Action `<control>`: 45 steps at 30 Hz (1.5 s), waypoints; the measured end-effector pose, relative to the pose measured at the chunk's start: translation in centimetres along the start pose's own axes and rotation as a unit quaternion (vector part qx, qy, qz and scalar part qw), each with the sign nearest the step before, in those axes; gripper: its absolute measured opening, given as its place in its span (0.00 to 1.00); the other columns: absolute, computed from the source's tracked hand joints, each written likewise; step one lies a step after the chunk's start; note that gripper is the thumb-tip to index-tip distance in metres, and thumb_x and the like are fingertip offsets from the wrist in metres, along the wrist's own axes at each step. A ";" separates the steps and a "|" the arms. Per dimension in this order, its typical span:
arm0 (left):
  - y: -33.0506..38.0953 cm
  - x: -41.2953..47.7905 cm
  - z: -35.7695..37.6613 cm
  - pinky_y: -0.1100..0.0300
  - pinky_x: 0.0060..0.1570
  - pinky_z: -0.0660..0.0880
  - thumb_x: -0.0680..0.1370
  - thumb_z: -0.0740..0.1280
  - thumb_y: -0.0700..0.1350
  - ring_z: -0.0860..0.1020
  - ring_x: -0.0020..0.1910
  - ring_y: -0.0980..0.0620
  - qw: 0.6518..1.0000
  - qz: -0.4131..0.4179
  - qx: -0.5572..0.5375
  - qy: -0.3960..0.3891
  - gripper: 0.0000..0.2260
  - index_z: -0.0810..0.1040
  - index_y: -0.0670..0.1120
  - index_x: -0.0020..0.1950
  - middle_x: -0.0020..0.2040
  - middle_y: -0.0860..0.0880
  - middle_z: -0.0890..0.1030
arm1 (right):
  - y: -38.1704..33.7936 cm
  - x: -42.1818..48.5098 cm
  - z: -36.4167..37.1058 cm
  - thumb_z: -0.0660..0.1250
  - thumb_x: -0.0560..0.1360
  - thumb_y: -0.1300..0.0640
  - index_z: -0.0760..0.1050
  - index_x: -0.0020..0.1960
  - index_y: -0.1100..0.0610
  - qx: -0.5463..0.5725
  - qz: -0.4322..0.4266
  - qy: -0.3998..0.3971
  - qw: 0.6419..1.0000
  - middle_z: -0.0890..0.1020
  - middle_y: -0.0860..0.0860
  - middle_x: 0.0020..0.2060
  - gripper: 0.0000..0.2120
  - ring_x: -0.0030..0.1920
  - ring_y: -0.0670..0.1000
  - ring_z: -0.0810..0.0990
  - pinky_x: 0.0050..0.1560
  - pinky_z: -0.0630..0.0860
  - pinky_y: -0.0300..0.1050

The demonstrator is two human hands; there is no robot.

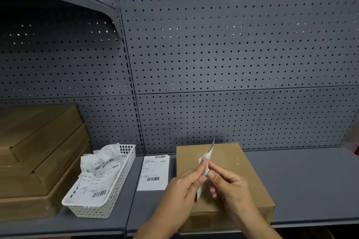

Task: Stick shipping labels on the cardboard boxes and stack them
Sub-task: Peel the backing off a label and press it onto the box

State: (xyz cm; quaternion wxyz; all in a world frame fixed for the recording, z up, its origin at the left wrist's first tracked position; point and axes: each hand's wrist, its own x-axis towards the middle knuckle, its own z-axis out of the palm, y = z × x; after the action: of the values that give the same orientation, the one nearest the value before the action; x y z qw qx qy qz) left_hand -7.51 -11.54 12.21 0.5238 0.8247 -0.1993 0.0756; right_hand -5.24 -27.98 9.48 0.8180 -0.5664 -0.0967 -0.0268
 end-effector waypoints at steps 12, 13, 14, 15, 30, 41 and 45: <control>-1.6 0.0 -0.4 0.67 0.67 0.72 0.86 0.62 0.39 0.76 0.68 0.65 0.997 0.047 0.065 -0.019 0.25 0.68 0.64 0.77 0.73 0.63 0.74 | -0.1 -0.2 0.4 0.85 0.61 0.43 0.87 0.57 0.55 -0.013 -0.003 0.013 1.000 0.85 0.67 0.46 0.29 0.30 0.50 0.75 0.27 0.74 0.40; -1.5 0.0 -0.4 0.68 0.66 0.72 0.86 0.62 0.39 0.76 0.67 0.67 0.995 0.054 0.083 -0.017 0.26 0.67 0.65 0.77 0.74 0.65 0.72 | -0.2 -0.3 0.6 0.83 0.65 0.48 0.87 0.56 0.55 -0.015 -0.006 0.015 1.000 0.84 0.66 0.43 0.22 0.30 0.51 0.76 0.27 0.74 0.41; -1.4 0.0 -0.4 0.70 0.65 0.72 0.86 0.62 0.40 0.76 0.66 0.68 0.993 0.062 0.097 -0.009 0.25 0.68 0.66 0.77 0.73 0.66 0.72 | -0.3 -0.4 0.8 0.80 0.69 0.54 0.87 0.55 0.55 -0.018 -0.009 0.016 1.000 0.84 0.66 0.41 0.16 0.31 0.52 0.77 0.27 0.75 0.41; -1.2 -0.1 -0.4 0.72 0.63 0.72 0.86 0.62 0.41 0.76 0.65 0.67 0.992 0.069 0.106 0.002 0.25 0.68 0.67 0.76 0.71 0.66 0.72 | -0.3 -0.5 0.9 0.77 0.69 0.59 0.88 0.54 0.55 -0.024 -0.013 0.020 0.999 0.84 0.64 0.40 0.13 0.31 0.53 0.78 0.27 0.75 0.42; -1.8 -0.1 0.5 0.59 0.55 0.78 0.84 0.53 0.64 0.76 0.59 0.62 0.984 0.053 0.168 0.022 0.22 0.65 0.66 0.78 0.59 0.64 0.74 | 0.4 0.0 0.8 0.67 0.75 0.77 0.76 0.53 0.65 -0.053 -0.065 0.053 0.995 0.85 0.55 0.40 0.11 0.39 0.47 0.81 0.39 0.79 0.36; -0.8 0.3 0.7 0.56 0.50 0.83 0.81 0.70 0.43 0.86 0.44 0.54 0.986 -0.079 -0.101 0.107 0.04 0.84 0.49 0.48 0.43 0.52 0.88 | 0.5 -0.4 0.9 0.66 0.76 0.78 0.74 0.48 0.66 -0.094 -0.084 0.045 0.991 0.83 0.52 0.39 0.09 0.40 0.50 0.79 0.43 0.79 0.38; -1.3 0.3 0.9 0.51 0.50 0.84 0.82 0.69 0.43 0.87 0.45 0.52 0.981 -0.105 -0.117 0.118 0.05 0.83 0.49 0.47 0.44 0.51 0.88 | 0.4 -0.7 0.4 0.63 0.76 0.79 0.73 0.47 0.68 -0.088 -0.073 0.083 0.990 0.81 0.52 0.38 0.09 0.38 0.49 0.80 0.40 0.80 0.38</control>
State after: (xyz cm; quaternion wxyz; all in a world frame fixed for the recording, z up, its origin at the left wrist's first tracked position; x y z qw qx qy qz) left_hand -6.80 -11.92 10.87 0.6415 0.7593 -0.0566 0.0929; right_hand -5.86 -27.54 9.08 0.7659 -0.6236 -0.0667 -0.1417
